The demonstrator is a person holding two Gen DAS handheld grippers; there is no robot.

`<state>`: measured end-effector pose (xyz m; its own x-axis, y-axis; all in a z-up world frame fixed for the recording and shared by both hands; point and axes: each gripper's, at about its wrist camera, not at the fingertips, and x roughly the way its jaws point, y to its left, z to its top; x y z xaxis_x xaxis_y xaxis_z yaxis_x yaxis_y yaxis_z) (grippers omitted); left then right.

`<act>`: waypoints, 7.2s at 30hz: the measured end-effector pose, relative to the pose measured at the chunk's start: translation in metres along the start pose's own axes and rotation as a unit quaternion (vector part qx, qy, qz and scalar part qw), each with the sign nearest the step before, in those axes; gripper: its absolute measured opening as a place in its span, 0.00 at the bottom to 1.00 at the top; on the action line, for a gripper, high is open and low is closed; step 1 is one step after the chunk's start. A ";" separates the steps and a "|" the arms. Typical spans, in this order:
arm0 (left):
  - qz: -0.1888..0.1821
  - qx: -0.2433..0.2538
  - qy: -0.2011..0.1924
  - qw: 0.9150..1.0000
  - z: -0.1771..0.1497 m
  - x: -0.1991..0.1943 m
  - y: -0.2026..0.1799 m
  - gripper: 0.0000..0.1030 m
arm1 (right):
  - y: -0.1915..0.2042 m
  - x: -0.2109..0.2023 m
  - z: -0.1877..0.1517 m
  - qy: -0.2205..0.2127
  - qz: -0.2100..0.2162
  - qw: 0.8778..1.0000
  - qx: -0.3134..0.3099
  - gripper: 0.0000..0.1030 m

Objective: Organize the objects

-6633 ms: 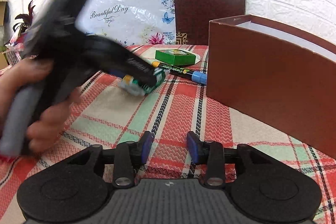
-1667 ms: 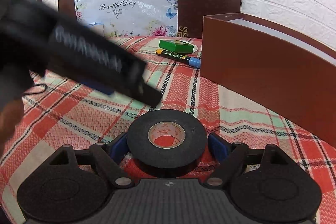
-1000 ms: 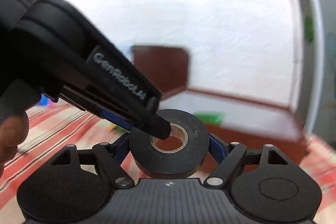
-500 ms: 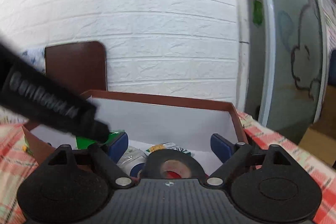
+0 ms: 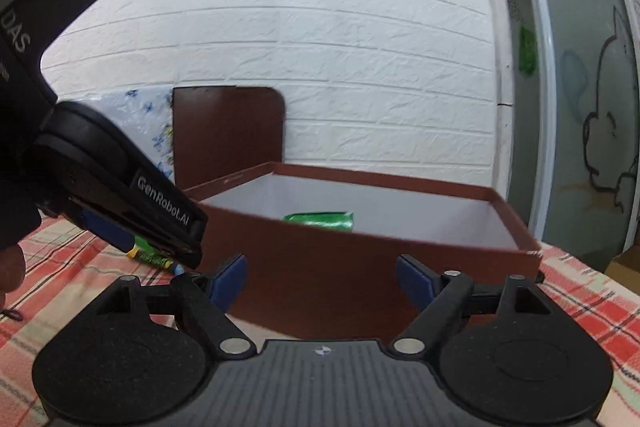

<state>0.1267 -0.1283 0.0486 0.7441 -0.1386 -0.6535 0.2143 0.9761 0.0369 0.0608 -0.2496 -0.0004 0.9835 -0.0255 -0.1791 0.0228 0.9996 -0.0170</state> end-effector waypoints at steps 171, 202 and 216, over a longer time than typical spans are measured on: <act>0.155 -0.137 -0.028 0.978 -0.103 0.013 0.201 1.00 | 0.098 0.071 -0.013 0.148 0.234 0.956 -0.095 0.72; 0.158 -0.118 -0.030 0.980 -0.103 0.016 0.185 1.00 | 0.046 0.033 -0.034 0.204 0.177 0.962 -0.040 0.59; 0.022 -0.132 0.001 0.991 -0.075 -0.013 0.128 0.84 | 0.034 0.022 -0.037 0.202 0.166 0.965 -0.029 0.79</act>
<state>0.0974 0.0109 0.0049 0.7476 -0.0954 -0.6573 0.0091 0.9910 -0.1334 0.0766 -0.2165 -0.0408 0.7849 0.2812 -0.5522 -0.3032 0.9514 0.0535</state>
